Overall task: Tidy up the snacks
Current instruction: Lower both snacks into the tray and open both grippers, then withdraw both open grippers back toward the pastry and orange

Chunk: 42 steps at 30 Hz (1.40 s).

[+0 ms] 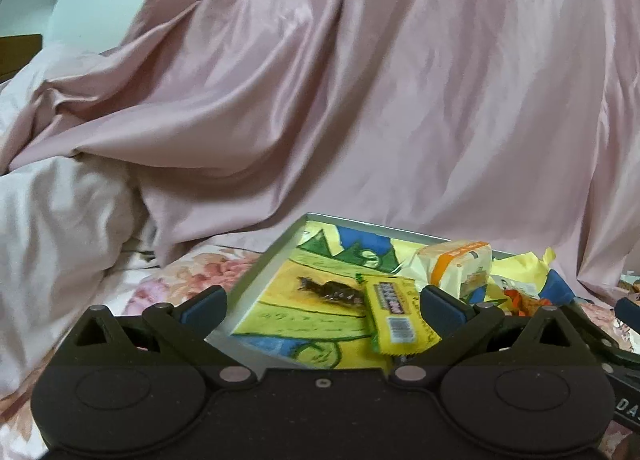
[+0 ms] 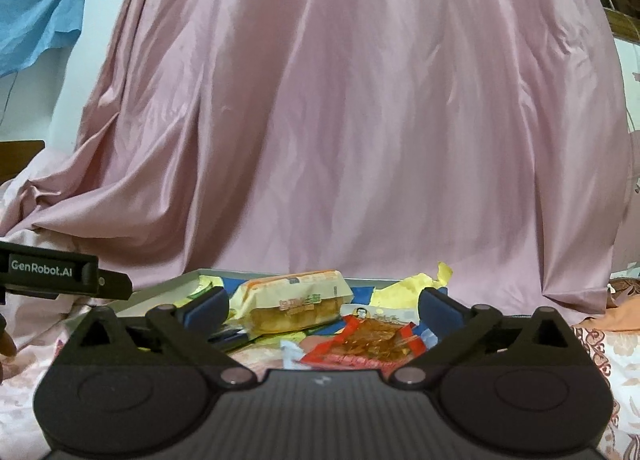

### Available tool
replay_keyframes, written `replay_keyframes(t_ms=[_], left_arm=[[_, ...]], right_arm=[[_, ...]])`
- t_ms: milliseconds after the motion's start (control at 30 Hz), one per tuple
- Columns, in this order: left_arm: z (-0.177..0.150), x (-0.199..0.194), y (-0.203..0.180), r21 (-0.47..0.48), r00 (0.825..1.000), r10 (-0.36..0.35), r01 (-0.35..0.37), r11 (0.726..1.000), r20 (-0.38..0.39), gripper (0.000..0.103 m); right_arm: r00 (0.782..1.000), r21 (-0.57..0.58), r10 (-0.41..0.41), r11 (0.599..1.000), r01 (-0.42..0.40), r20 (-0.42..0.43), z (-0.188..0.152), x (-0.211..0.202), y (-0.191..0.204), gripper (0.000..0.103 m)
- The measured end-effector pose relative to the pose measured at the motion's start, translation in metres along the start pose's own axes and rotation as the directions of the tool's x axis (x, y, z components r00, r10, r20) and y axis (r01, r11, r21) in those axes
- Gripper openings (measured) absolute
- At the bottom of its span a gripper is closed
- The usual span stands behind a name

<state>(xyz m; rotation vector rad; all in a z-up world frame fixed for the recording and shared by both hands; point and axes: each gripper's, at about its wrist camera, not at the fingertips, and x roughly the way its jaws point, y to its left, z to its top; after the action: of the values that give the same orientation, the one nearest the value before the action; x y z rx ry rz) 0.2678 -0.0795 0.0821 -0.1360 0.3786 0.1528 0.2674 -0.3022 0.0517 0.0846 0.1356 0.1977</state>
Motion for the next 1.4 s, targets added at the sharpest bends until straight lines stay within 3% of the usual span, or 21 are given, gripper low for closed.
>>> replay_keyframes(t_ms=[367, 867, 1033, 1233, 1400], left_arm=[[-0.016, -0.051, 0.036, -0.020, 1.000, 0.022, -0.022, 1.000, 0.010, 0.102], [-0.074, -0.102, 0.090, -0.036, 0.997, 0.037, -0.040, 0.999, -0.074, 0.102], [-0.090, -0.113, 0.104, -0.040, 0.995, 0.037, -0.041, 0.998, -0.097, 0.102], [-0.103, -0.119, 0.116, -0.011, 0.993, 0.032, -0.034, 0.999, -0.117, 0.102], [-0.113, -0.118, 0.122, 0.015, 0.991, 0.019, -0.017, 1.000, -0.134, 0.102]], right_arm=[[0.999, -0.006, 0.039, 0.999, -0.039, 0.025, 0.006, -0.052, 0.016, 0.103], [0.984, -0.030, 0.137, 0.990, -0.141, -0.116, -0.018, -0.113, 0.070, 0.103], [0.969, -0.022, 0.171, 0.984, -0.178, -0.179, -0.029, -0.127, 0.083, 0.103], [0.923, -0.111, 0.231, 0.955, -0.276, -0.309, -0.049, -0.129, 0.112, 0.103], [0.899, -0.176, 0.232, 0.933, -0.313, -0.371, -0.061, -0.126, 0.129, 0.103]])
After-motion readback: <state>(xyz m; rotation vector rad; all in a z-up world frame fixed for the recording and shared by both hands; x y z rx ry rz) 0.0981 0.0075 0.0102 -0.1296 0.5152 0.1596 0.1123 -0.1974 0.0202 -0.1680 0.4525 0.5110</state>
